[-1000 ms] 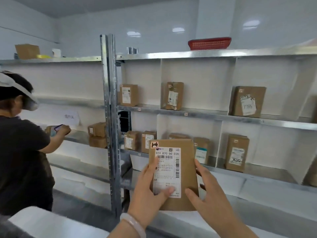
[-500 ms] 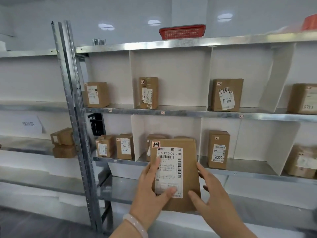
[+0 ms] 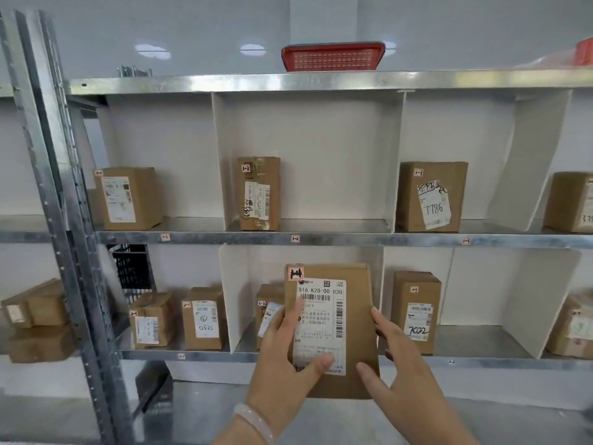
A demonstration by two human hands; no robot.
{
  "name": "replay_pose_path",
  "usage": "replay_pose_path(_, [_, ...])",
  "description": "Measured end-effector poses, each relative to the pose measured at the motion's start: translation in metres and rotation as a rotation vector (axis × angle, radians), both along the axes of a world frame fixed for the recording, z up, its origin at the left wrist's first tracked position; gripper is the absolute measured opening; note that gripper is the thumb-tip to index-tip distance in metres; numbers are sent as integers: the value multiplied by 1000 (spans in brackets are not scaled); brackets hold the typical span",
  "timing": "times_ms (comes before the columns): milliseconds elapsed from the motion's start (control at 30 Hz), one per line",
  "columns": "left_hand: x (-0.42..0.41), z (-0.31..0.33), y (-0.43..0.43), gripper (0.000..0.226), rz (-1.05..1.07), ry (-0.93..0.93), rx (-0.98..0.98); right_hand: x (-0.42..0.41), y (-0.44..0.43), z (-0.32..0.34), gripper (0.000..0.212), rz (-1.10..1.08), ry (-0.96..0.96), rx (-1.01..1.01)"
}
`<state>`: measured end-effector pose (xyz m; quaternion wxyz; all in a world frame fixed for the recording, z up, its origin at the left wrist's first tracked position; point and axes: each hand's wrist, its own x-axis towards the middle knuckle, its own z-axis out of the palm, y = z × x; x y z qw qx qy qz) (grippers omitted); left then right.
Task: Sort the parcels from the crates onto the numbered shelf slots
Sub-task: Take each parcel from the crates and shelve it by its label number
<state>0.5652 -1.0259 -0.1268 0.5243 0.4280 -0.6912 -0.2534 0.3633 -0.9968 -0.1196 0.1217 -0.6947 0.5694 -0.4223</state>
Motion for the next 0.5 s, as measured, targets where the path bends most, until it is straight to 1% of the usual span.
replay_pose_path(133, [7, -3, -38, 91, -48, 9, -7, 10, -24, 0, 90, -16, -3, -41])
replay_pose_path(233, [-4, -8, -59, 93, -85, 1, -23, 2, -32, 0, 89, -64, 7, -39])
replay_pose_path(500, [-83, -2, -89, 95, -238, -41, -42, -63, -17, 10, 79, -344, 59, -66])
